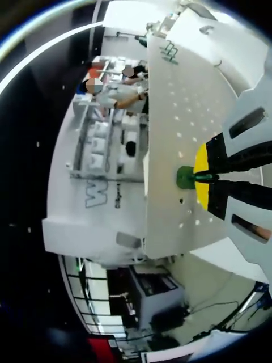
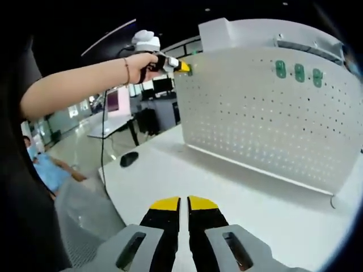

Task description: Insert the hook assembly into the mounting plate slot until the hook locks in place.

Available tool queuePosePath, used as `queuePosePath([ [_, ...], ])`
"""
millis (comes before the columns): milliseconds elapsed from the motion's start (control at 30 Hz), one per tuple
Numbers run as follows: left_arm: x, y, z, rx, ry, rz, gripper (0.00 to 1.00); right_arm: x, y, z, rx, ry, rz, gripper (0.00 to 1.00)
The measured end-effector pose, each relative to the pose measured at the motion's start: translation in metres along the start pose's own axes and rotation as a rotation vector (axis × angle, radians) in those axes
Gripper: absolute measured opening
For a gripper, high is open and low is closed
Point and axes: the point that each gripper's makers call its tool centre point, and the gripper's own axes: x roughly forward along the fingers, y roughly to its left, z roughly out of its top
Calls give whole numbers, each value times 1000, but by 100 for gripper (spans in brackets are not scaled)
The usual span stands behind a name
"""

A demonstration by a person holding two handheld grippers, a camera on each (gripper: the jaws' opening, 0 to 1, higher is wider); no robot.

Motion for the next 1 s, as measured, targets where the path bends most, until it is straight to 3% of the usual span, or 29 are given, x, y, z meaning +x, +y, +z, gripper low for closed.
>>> queuePosePath([
  [267, -1, -5, -5, 32, 13, 29, 2, -1, 0, 1, 6, -6, -2, 3],
  [500, -7, -2, 8, 49, -44, 53, 2, -3, -3, -4, 19, 2, -7, 3],
  [767, -6, -2, 4, 18, -21, 39, 2, -2, 1, -2, 22, -4, -1, 3],
  [1000, -5, -3, 0, 47, 9, 42, 1, -3, 0, -2, 24, -7, -3, 3],
])
